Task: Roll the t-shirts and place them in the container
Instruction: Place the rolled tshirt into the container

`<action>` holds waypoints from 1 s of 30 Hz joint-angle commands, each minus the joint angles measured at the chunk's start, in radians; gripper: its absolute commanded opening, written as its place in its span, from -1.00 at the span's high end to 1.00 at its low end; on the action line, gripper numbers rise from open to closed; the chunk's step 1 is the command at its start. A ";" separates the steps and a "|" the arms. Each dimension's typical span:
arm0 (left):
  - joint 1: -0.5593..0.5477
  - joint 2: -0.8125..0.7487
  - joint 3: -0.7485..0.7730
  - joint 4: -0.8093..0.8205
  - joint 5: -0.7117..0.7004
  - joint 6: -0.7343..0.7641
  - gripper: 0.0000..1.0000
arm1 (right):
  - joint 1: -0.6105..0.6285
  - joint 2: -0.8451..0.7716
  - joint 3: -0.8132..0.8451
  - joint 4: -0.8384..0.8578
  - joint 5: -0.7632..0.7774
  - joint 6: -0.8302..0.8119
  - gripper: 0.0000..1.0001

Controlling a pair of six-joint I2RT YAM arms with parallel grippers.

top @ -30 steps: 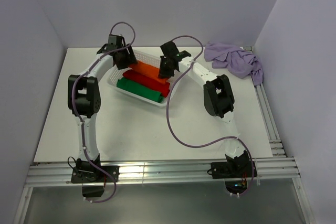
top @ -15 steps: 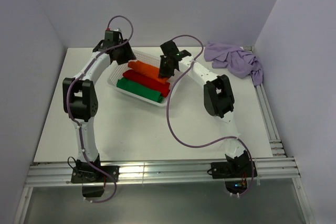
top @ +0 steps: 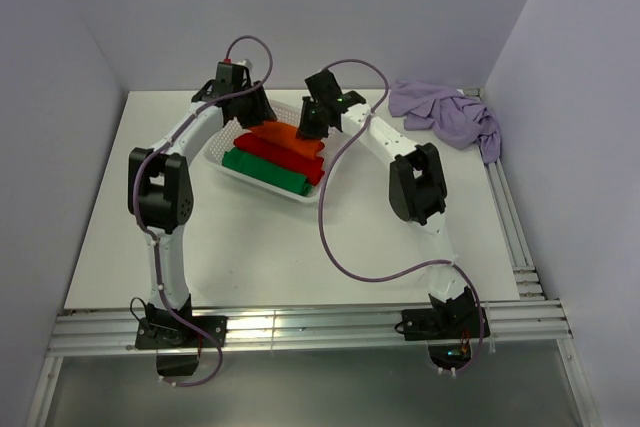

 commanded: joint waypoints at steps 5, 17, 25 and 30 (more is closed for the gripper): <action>0.020 0.016 -0.001 0.029 0.058 0.027 0.03 | 0.006 -0.051 0.045 0.070 -0.041 0.027 0.43; 0.025 0.171 0.036 -0.012 0.115 0.063 0.12 | 0.016 0.115 0.094 -0.014 -0.014 0.055 0.56; 0.025 0.193 0.020 -0.017 0.100 0.074 0.12 | 0.042 0.177 0.180 -0.154 0.148 0.017 0.56; 0.020 0.233 0.034 -0.049 0.068 0.082 0.15 | 0.048 0.191 0.176 -0.165 0.174 -0.002 0.54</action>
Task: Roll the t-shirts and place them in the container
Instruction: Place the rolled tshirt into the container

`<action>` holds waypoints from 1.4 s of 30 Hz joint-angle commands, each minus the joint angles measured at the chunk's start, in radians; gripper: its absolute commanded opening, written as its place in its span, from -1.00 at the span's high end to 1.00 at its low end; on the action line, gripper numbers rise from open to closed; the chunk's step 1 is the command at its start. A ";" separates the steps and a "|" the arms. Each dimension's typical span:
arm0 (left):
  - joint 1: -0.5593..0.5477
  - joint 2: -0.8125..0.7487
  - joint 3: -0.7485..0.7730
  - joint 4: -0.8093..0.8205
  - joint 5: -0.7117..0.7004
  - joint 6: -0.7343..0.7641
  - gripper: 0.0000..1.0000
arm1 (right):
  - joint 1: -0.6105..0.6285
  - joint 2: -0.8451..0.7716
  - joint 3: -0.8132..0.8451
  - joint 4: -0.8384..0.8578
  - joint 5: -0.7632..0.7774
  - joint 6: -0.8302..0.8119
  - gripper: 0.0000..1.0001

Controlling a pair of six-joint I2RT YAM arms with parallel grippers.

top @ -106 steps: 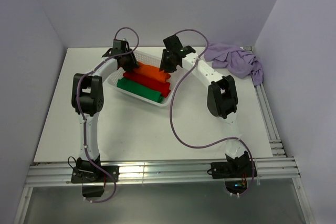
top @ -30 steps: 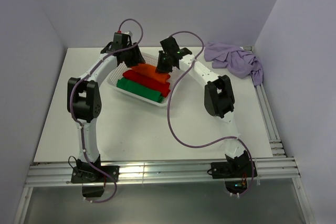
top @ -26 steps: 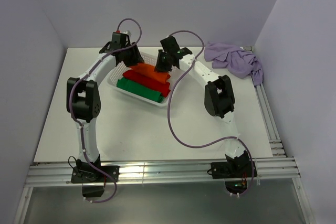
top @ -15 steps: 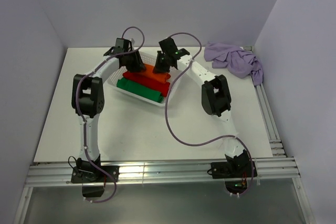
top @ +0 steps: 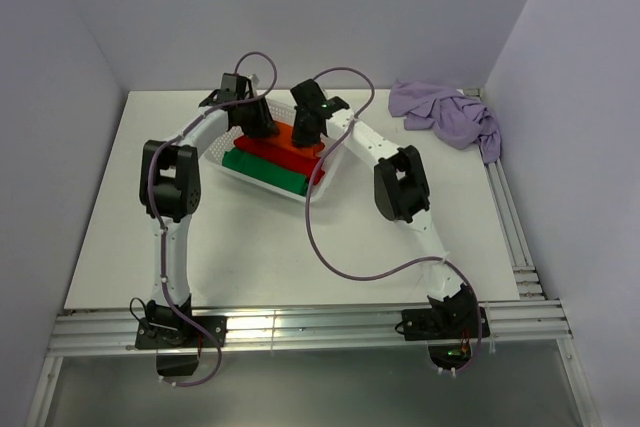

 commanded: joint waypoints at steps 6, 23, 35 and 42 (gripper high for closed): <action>-0.007 0.052 0.018 -0.087 -0.043 0.027 0.12 | 0.004 -0.013 0.000 -0.052 0.050 -0.046 0.52; 0.025 -0.069 0.089 -0.126 -0.140 -0.010 0.11 | -0.021 -0.261 -0.181 0.044 0.012 -0.065 0.53; 0.070 -0.032 0.117 -0.111 -0.152 -0.002 0.21 | -0.029 -0.171 -0.230 0.000 0.036 -0.035 0.63; 0.080 -0.045 0.156 -0.163 -0.174 0.011 0.16 | -0.039 -0.197 -0.235 -0.003 0.044 -0.028 0.62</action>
